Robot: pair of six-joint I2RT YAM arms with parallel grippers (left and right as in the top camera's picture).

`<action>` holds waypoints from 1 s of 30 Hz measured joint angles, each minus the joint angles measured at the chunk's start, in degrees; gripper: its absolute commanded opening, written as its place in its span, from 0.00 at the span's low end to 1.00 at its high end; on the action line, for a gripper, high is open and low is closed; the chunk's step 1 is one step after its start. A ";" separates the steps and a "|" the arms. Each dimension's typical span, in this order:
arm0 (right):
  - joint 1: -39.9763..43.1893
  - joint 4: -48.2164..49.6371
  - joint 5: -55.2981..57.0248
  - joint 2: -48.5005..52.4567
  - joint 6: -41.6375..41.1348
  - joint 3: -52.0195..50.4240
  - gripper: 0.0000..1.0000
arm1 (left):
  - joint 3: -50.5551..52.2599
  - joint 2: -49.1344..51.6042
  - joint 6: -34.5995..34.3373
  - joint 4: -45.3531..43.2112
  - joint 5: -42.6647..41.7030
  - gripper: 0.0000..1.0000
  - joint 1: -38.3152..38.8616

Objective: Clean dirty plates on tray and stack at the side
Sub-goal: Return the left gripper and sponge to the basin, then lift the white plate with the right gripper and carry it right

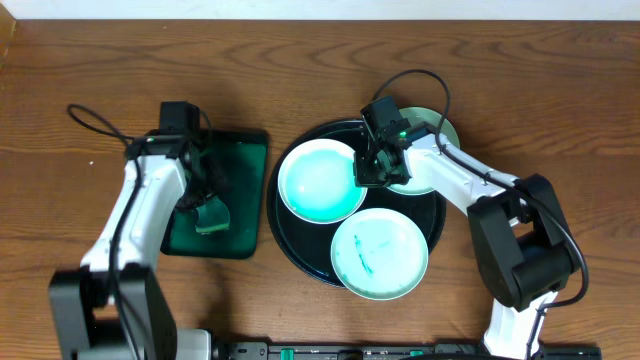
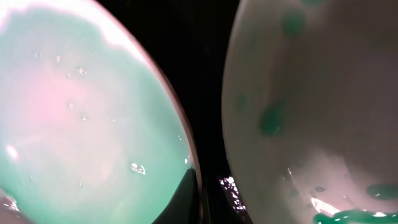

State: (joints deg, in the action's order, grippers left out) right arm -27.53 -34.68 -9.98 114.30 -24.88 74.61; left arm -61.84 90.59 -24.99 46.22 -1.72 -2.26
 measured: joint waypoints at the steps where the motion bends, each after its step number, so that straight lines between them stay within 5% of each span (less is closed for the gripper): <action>1: -0.09 0.24 0.90 -0.42 0.76 0.02 0.01 | 0.00 -1.29 0.02 0.02 -0.24 0.68 0.00; 10: -2.45 3.13 13.07 -12.83 7.48 0.35 0.01 | 0.00 -12.81 0.68 2.29 -1.86 0.76 0.00; 20: -3.82 8.98 14.75 -16.96 10.60 1.42 0.01 | 0.00 -13.44 0.85 4.13 -2.19 0.79 0.00; 30: -14.78 30.03 21.31 -14.58 11.41 2.75 0.01 | 0.00 -13.44 0.85 4.17 -2.25 0.79 0.00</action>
State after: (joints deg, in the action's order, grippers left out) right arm -42.30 -4.64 11.33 99.72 -13.47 77.36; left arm -61.84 77.14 -24.14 50.39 -3.97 -2.26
